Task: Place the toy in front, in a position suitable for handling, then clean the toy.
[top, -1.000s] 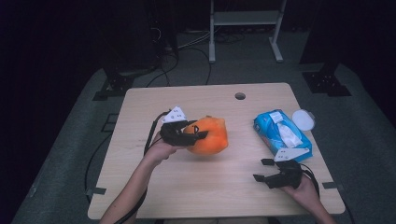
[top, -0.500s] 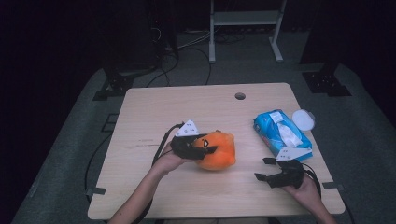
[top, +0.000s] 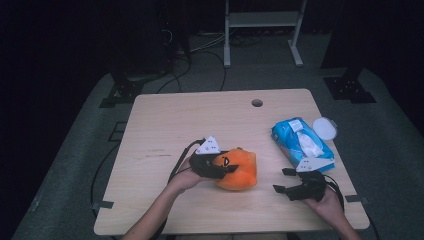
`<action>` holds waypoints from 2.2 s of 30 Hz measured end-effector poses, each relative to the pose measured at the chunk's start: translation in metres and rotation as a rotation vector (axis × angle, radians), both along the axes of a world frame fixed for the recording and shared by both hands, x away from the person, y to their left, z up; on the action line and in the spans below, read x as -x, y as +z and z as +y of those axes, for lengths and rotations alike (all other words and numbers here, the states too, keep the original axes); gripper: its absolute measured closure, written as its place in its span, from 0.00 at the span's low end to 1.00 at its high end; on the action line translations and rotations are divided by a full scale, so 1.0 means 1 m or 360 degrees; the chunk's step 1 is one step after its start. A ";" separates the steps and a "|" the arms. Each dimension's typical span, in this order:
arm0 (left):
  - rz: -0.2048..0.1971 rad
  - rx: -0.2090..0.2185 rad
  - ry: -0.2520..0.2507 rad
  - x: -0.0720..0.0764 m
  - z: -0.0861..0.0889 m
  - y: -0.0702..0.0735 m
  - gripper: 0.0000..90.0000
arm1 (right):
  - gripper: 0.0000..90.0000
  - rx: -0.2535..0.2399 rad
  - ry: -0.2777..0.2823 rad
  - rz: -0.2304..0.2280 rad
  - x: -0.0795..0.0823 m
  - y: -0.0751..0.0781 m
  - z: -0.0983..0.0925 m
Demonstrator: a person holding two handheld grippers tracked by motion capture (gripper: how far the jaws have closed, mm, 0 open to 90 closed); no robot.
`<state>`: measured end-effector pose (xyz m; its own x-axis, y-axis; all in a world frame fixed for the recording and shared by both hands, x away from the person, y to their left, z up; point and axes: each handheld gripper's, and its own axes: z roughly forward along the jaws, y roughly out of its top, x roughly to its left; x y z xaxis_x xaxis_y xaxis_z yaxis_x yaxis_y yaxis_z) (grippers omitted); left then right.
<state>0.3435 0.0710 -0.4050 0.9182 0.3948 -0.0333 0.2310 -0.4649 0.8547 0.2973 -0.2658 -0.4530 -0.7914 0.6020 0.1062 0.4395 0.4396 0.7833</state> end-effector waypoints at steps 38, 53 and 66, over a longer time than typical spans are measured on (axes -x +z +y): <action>-0.0089 0.0137 0.0030 0.018 0.026 -0.011 0.09 | 0.28 -0.0002 0.0039 -0.0011 0.001 0.002 0.010; -0.0134 0.0188 0.0049 0.020 0.031 -0.002 0.09 | 0.27 -0.0132 -0.0072 -0.0216 -0.004 0.046 -0.009; -0.0107 0.0179 0.0120 0.011 0.044 -0.009 0.09 | 0.27 -0.0113 -0.0298 -0.0272 -0.055 0.068 -0.046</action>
<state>0.3326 0.1154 -0.4144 0.8876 0.4602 -0.0208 0.2022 -0.3485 0.9152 0.3527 -0.3121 -0.3854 -0.6768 0.7356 0.0280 0.3669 0.3042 0.8791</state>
